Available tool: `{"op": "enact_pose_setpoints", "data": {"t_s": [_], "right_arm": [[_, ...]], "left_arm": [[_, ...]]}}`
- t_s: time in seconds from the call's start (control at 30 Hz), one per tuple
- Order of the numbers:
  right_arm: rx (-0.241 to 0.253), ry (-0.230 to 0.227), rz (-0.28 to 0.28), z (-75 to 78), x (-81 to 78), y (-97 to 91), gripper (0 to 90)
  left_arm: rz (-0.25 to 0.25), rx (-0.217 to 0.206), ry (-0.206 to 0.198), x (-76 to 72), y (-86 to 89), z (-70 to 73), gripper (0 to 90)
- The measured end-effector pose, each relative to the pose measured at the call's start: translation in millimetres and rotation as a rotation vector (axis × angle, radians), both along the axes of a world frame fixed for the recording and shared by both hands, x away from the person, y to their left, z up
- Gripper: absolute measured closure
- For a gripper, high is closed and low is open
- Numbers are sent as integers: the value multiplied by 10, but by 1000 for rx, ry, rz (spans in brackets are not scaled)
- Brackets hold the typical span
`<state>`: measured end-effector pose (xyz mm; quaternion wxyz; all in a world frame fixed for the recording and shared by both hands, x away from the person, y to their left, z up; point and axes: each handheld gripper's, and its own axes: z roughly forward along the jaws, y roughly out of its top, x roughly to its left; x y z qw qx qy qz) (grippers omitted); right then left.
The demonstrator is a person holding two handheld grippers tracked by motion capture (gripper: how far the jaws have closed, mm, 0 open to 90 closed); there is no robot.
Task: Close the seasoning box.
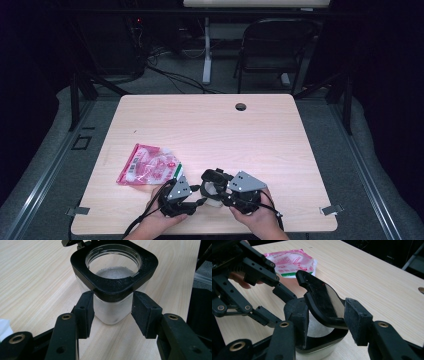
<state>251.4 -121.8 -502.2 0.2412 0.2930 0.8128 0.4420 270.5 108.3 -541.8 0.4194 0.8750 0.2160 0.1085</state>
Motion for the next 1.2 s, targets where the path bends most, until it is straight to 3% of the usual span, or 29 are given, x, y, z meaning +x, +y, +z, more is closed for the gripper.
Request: {"op": "enact_pose_setpoints", "data": {"t_s": [0.9, 1.2], "right_arm": [[13, 12, 38, -47, -84, 27, 469], [53, 31, 4, -29, -40, -79, 492]], "left_arm": [[4, -8, -1, 6, 18, 12, 521], [3, -9, -2, 5, 19, 14, 521]]}}
